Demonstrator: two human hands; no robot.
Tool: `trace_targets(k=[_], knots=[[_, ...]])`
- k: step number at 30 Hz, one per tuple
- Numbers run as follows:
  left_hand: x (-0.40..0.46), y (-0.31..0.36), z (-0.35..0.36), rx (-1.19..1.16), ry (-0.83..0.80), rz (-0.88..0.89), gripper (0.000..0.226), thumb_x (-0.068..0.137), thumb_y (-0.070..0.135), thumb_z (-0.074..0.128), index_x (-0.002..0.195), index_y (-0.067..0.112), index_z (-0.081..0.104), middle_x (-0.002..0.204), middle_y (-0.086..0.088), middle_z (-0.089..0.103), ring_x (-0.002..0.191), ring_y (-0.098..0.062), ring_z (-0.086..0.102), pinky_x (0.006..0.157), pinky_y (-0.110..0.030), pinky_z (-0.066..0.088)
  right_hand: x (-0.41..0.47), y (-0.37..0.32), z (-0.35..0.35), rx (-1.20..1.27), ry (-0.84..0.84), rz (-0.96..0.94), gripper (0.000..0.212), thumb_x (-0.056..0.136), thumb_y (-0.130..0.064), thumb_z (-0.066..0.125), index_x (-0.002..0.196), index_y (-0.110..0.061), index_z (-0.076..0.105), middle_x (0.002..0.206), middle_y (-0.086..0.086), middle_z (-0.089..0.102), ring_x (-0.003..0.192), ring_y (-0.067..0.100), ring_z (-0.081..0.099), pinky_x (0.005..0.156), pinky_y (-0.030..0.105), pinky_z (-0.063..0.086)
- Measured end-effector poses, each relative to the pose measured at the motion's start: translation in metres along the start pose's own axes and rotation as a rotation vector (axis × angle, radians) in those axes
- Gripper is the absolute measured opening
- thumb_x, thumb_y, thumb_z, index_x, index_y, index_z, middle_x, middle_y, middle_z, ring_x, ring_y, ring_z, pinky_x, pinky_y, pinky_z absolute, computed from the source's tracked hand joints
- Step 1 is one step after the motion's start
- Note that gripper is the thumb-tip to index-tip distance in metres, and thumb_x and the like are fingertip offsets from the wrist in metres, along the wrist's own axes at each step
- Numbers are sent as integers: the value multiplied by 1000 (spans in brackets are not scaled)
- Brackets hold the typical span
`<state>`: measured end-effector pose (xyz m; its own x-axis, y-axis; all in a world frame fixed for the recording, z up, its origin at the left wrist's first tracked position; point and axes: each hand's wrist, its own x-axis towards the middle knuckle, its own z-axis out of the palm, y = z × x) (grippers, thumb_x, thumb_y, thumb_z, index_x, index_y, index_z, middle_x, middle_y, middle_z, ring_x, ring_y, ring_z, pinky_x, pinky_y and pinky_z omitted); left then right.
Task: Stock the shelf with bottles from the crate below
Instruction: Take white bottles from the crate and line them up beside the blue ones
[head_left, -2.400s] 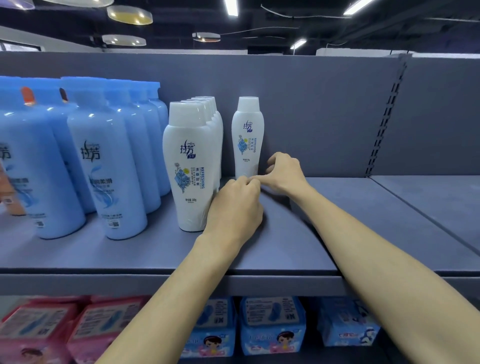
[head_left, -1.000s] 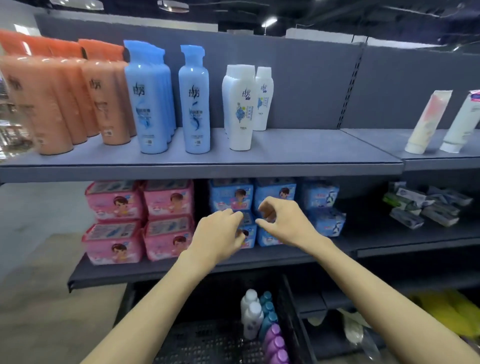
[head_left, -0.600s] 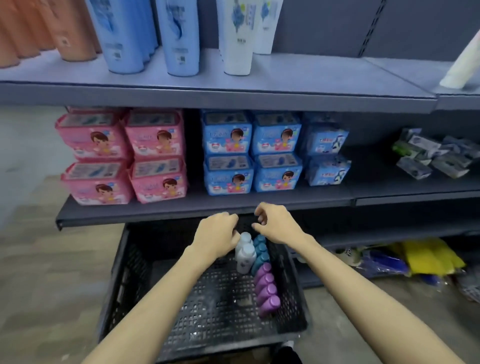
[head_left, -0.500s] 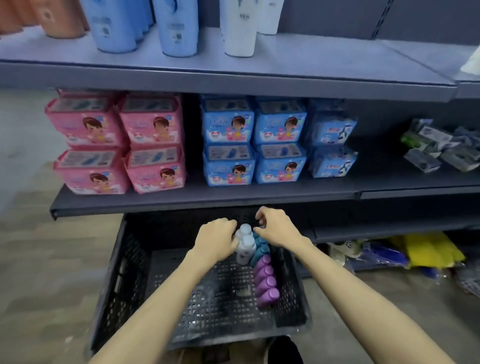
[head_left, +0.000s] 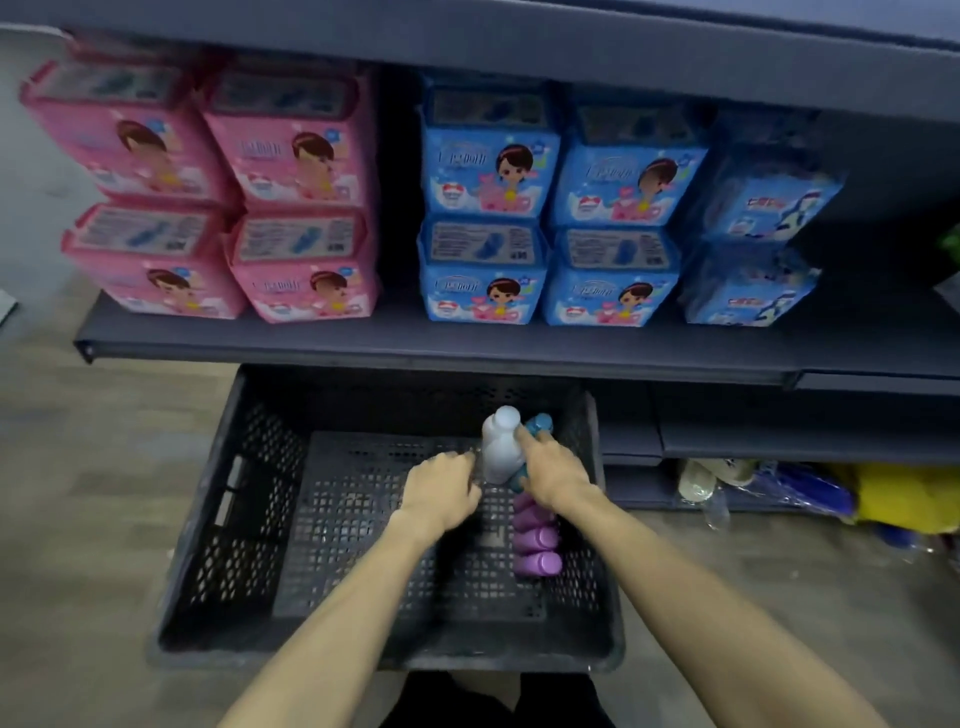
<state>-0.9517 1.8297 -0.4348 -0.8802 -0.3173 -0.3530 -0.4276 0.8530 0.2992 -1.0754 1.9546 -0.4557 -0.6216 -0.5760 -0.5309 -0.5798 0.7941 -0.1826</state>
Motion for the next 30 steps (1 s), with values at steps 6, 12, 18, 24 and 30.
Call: trace_targets(k=[6, 12, 18, 24, 30], knots=[[0, -3, 18, -19, -36, -76, 25, 90, 32, 52, 108, 15, 54, 112, -10, 62, 102, -34, 61, 80, -39, 48, 20, -7, 12, -135, 36, -20, 62, 96, -10, 52, 151, -14, 22, 136, 17, 45, 109, 39, 61, 80, 43, 49], [-2, -13, 40, 10, -120, -105, 34, 92, 33, 53, 120, 15, 51, 117, -13, 62, 104, -35, 62, 82, -40, 49, 41, -18, 23, -179, 135, -26, 47, 95, -1, 48, 138, -10, 33, 124, 15, 55, 97, 34, 66, 61, 34, 40], [7, -19, 48, 11, -122, -91, 30, 92, 32, 53, 115, 13, 53, 113, -14, 63, 101, -36, 62, 80, -40, 49, 46, -16, 35, -126, 175, -43, 43, 93, -6, 54, 133, -8, 37, 117, 12, 58, 88, 33, 67, 56, 35, 37], [12, -17, 49, 19, -117, -54, 26, 92, 31, 52, 111, 12, 52, 113, -12, 62, 101, -35, 61, 77, -40, 48, 45, -9, 39, -174, 220, -44, 51, 94, -19, 60, 137, -10, 35, 117, 7, 63, 93, 30, 68, 62, 33, 34], [6, -12, 32, 76, -73, 22, 26, 91, 31, 51, 111, 13, 53, 114, -9, 61, 102, -33, 60, 78, -38, 47, 19, -5, 25, 48, 318, -63, 54, 88, -35, 68, 126, -10, 38, 110, 10, 64, 93, 36, 67, 62, 36, 36]])
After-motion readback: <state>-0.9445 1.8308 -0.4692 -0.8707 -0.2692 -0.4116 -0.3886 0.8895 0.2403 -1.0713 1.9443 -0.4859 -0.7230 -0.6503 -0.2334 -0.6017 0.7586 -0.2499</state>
